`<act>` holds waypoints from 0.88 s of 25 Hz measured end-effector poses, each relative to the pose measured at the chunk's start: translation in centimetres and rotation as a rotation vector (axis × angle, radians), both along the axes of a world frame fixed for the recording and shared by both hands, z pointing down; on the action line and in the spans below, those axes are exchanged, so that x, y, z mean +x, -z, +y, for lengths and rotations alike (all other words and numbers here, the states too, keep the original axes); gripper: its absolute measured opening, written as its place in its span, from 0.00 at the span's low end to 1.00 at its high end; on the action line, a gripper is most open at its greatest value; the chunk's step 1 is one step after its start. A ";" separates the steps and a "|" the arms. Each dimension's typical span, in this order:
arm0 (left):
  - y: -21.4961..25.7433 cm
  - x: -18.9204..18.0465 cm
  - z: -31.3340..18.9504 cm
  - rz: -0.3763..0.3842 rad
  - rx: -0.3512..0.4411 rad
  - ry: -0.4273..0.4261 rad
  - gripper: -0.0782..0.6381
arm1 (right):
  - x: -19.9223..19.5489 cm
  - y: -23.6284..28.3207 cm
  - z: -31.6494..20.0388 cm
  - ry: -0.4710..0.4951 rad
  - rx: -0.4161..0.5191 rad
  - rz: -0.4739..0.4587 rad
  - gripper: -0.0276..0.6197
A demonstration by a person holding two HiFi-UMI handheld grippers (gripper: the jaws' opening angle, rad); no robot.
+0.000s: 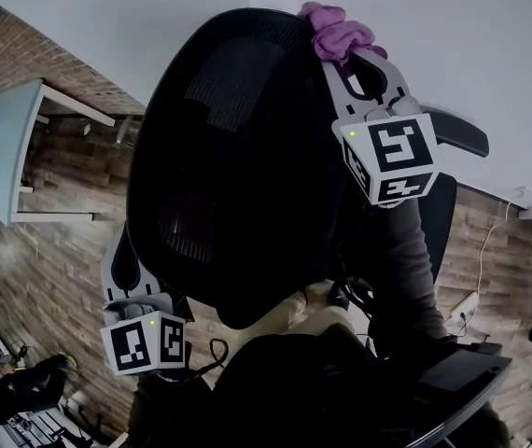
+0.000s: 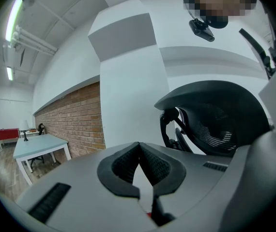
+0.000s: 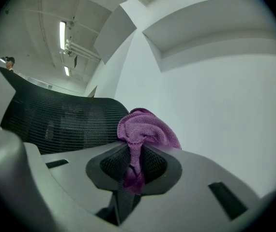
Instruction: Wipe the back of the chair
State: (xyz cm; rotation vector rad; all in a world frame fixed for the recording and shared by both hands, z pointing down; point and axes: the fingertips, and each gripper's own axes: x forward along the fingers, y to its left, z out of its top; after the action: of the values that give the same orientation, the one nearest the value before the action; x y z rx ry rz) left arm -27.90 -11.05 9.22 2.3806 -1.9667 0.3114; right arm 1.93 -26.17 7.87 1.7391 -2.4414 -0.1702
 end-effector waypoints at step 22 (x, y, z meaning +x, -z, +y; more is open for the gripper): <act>-0.8 0.1 0.3 0.001 -0.010 -0.001 0.12 | 0.2 -3.3 0.1 -0.033 -0.063 -0.018 0.12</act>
State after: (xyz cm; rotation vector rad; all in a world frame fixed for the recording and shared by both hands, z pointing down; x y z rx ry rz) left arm -27.82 -10.71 10.01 2.3757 -1.9589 0.3195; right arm 2.14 -26.03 11.20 1.7606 -2.4018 -0.0736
